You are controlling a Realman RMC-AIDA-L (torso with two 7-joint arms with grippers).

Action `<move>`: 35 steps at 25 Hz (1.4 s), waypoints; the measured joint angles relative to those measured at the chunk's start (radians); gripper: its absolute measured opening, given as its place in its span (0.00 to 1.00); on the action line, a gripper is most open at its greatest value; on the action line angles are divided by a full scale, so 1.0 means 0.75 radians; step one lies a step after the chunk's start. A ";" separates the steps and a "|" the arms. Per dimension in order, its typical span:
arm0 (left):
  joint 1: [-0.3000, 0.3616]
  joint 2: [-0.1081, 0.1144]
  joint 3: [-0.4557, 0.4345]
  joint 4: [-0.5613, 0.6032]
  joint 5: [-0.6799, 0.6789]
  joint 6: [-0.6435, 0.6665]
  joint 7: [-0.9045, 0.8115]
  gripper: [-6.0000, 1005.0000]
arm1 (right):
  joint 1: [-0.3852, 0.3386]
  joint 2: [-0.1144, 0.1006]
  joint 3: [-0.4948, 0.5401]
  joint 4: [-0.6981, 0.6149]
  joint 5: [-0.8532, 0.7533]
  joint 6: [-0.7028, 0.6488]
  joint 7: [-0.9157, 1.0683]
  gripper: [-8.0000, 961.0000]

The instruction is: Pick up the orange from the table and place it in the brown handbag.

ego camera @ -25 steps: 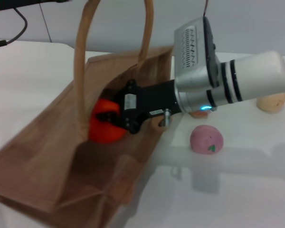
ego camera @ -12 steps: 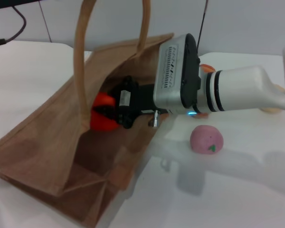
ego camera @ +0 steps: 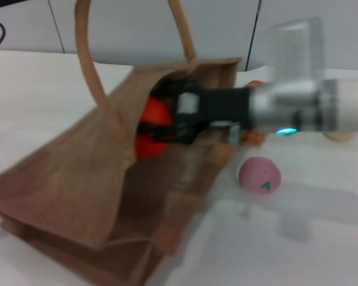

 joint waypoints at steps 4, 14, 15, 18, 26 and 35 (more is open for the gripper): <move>0.003 0.001 -0.001 -0.016 0.001 0.029 0.015 0.13 | -0.131 0.000 -0.003 -0.276 0.005 -0.214 0.165 0.64; 0.024 0.012 -0.001 -0.131 0.031 0.144 0.077 0.15 | -0.381 0.000 0.013 -0.620 0.201 -0.269 0.334 0.93; 0.024 0.012 -0.001 -0.131 0.031 0.144 0.077 0.15 | -0.413 -0.001 0.013 -0.634 0.259 -0.278 0.327 0.93; 0.049 0.004 -0.002 -0.166 0.137 0.277 0.101 0.16 | -0.497 0.000 0.013 -0.660 0.430 -0.316 0.278 0.93; 0.078 -0.015 -0.002 -0.402 0.177 0.463 0.454 0.19 | -0.620 0.005 0.014 -0.594 0.769 -0.363 0.093 0.93; 0.121 -0.021 -0.153 -0.961 -0.487 0.512 1.456 0.67 | -0.675 0.007 0.267 -0.200 1.122 -0.258 -0.504 0.93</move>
